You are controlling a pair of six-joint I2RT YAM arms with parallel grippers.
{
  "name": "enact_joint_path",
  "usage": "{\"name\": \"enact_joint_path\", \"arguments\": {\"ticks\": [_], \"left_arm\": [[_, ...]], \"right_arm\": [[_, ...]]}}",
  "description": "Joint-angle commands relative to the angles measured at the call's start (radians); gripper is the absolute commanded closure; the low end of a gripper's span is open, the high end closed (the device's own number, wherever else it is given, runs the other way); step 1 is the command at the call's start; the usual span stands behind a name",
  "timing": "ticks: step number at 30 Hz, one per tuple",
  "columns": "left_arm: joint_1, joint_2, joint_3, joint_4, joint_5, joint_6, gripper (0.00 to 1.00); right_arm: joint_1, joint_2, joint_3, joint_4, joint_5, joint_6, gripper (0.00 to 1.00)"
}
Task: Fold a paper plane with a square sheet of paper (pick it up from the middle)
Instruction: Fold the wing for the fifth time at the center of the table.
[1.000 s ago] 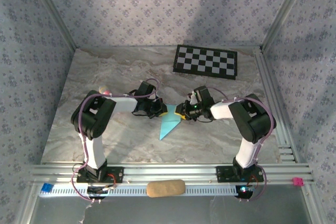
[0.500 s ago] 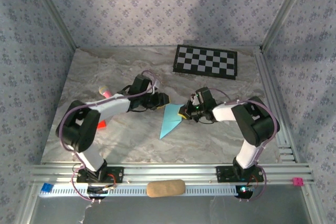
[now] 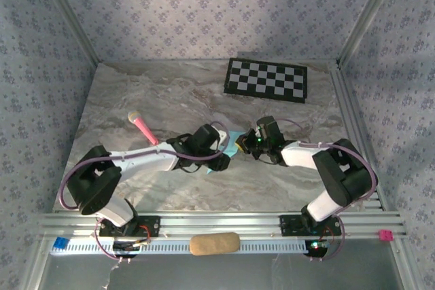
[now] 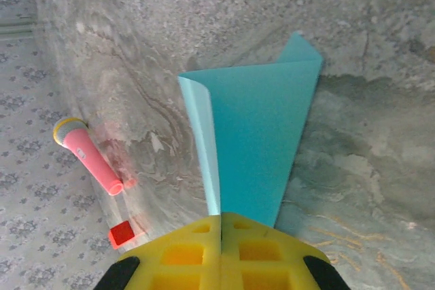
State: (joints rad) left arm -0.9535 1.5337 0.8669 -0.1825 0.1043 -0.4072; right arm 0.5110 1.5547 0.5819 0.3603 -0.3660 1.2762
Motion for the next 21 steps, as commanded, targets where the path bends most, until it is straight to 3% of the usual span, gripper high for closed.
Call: {"name": "enact_joint_path", "arguments": {"ticks": [1,11,21], "left_arm": [[-0.058,0.025,0.014,-0.046,-0.181,0.111,0.54],[-0.152,0.125,0.077,-0.083,-0.420,0.130,0.54],[-0.165,0.159,0.075,-0.056,-0.469,0.137,0.62]], "right_arm": [[0.004,-0.022,-0.012,-0.014,0.034,0.024,1.00],[0.008,-0.022,-0.010,-0.003,0.030,0.030,1.00],[0.010,-0.022,-0.008,0.000,0.033,0.034,1.00]]}}
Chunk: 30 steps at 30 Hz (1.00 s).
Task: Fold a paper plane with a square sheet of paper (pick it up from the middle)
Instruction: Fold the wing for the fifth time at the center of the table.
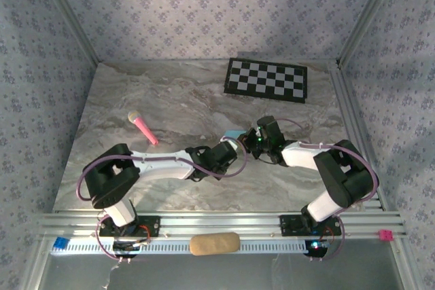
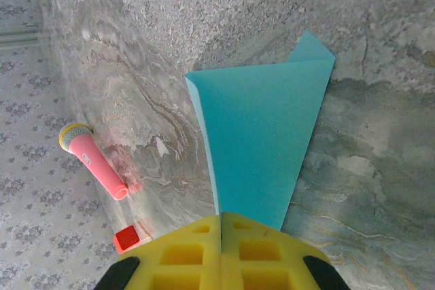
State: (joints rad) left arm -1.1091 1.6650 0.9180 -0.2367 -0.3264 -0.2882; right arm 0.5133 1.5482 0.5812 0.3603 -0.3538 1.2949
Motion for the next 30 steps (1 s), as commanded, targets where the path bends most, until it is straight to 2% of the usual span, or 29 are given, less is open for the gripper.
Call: {"name": "enact_joint_path", "arguments": {"ticks": [1,16,24,30], "left_arm": [[-0.009,0.031,0.026,-0.002,-0.041,0.018,0.64],[-0.011,0.032,0.025,0.011,-0.045,0.024,0.77],[-0.012,-0.008,-0.001,0.042,-0.042,0.024,0.72],[-0.012,-0.009,-0.009,0.053,-0.047,0.026,0.72]], "right_arm": [[0.006,-0.015,-0.008,-0.001,0.022,0.016,1.00],[0.008,-0.011,-0.005,-0.011,0.024,0.014,1.00],[0.008,-0.011,-0.005,-0.015,0.025,0.015,1.00],[0.008,-0.011,-0.002,-0.020,0.026,0.014,1.00]]}}
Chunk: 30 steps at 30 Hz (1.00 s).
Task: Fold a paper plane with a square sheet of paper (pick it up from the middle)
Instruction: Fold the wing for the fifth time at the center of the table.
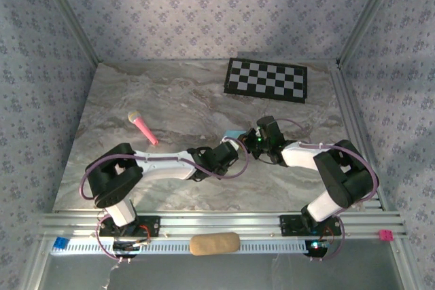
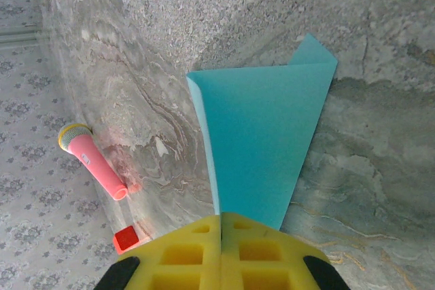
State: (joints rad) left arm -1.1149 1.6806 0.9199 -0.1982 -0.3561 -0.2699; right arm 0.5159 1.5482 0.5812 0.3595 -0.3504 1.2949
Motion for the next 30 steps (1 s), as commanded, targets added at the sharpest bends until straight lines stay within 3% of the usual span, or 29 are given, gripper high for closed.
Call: {"name": "enact_joint_path", "arguments": {"ticks": [1,18,30], "left_arm": [[-0.006,-0.022,-0.010,0.013,-0.018,0.008,0.73],[-0.006,0.014,0.004,-0.018,-0.045,-0.001,0.70],[-0.006,0.008,-0.003,-0.014,-0.035,0.002,0.79]], "right_arm": [[0.006,-0.011,-0.002,-0.019,0.023,0.013,1.00],[0.006,-0.014,-0.004,-0.017,0.025,0.010,1.00],[0.004,-0.013,-0.003,-0.019,0.024,0.007,1.00]]}}
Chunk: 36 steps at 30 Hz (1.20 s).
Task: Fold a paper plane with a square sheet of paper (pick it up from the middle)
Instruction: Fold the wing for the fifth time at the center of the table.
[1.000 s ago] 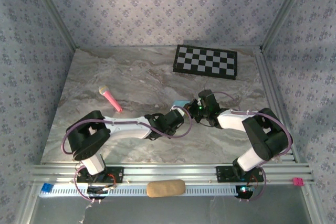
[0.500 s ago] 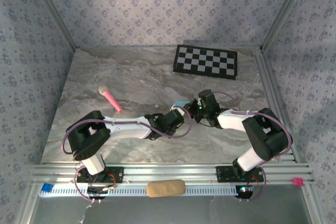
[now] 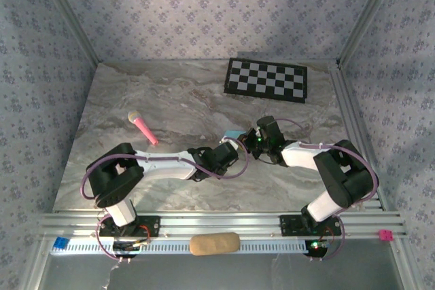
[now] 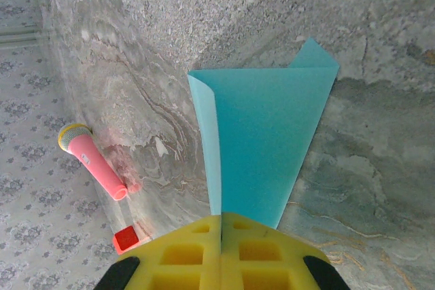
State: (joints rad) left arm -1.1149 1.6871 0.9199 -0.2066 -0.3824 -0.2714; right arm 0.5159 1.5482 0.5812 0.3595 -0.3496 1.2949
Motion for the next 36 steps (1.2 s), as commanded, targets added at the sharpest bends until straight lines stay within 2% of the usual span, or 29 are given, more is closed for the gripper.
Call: {"name": "enact_joint_path", "arguments": {"ticks": [1,3,12,20,23,27,36], "left_arm": [[-0.006,0.002,-0.002,-0.005,-0.011,0.004,0.81],[-0.006,0.002,-0.003,-0.005,-0.009,0.005,0.86],[-0.006,0.001,-0.008,0.006,0.004,0.010,0.89],[0.000,-0.006,-0.003,0.016,0.046,-0.018,0.95],[0.008,-0.009,-0.003,0.027,0.071,-0.025,0.96],[0.022,-0.010,-0.007,0.035,0.104,-0.028,0.97],[0.026,-0.022,-0.017,0.047,0.114,-0.004,0.97]], "right_arm": [[0.004,-0.014,-0.003,-0.018,0.023,0.006,1.00],[0.003,-0.015,-0.006,-0.018,0.022,0.007,1.00],[0.003,-0.026,-0.006,-0.026,0.026,0.000,0.97],[-0.009,-0.090,0.008,-0.173,0.076,-0.088,0.87],[-0.023,-0.116,0.000,-0.195,0.077,-0.117,0.75],[-0.038,-0.132,0.000,-0.208,0.059,-0.133,0.68],[-0.046,-0.116,0.025,-0.191,0.026,-0.111,0.63]]}}
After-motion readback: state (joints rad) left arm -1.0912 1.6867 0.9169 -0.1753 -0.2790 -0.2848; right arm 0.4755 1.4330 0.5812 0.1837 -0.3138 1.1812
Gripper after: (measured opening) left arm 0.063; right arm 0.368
